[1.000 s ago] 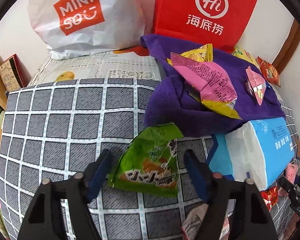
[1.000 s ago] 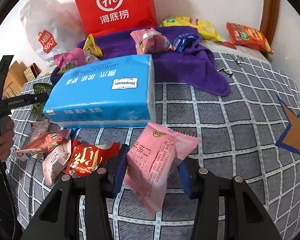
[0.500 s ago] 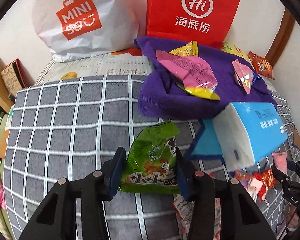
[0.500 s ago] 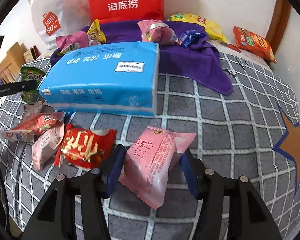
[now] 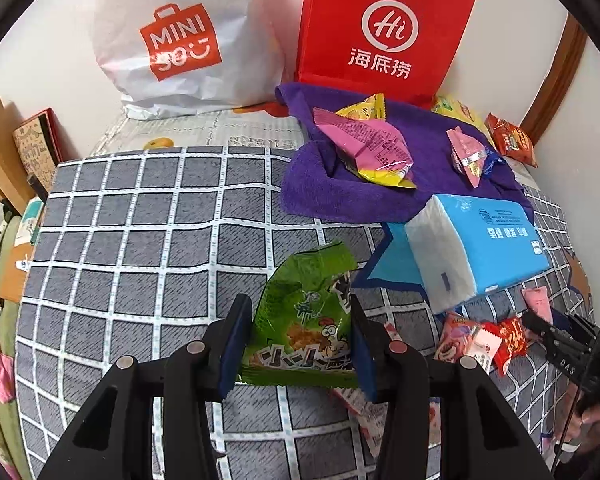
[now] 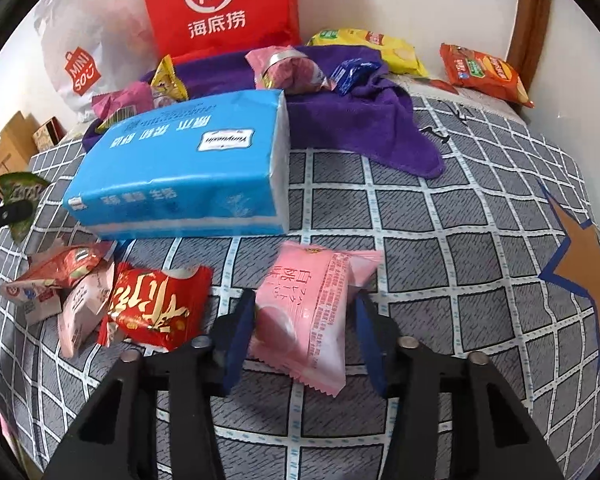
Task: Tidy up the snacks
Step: 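Carry the pink pastry packet and green bag in both tools over the purple towel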
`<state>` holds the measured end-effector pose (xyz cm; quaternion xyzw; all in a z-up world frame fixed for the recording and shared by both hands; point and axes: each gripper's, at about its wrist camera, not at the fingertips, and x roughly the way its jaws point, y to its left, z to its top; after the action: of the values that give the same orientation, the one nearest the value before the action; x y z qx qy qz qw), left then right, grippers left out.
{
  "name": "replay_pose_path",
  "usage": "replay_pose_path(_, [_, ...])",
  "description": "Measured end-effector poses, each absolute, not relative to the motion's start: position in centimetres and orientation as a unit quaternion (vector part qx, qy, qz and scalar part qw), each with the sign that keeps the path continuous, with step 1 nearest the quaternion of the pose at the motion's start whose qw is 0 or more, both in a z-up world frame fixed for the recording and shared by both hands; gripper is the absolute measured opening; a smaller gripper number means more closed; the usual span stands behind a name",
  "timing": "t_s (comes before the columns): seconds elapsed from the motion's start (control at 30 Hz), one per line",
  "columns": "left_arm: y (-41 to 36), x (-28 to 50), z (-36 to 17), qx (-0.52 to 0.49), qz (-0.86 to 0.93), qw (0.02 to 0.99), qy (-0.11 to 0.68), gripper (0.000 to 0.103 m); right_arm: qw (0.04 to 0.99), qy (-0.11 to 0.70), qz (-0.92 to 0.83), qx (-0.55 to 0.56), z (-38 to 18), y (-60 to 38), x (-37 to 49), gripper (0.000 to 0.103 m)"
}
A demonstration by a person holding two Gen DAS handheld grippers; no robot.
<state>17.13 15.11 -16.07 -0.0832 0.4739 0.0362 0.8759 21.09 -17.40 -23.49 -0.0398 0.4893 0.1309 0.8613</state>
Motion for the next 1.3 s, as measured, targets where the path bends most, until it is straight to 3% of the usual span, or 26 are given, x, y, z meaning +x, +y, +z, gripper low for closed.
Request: replay_pose_path(1.3, [6.9, 15.3, -7.2, -0.084, -0.061, 0.907, 0.408, 0.044, 0.908, 0.382, 0.172, -0.032, -11.1, -16.4, 18.8, 0.042])
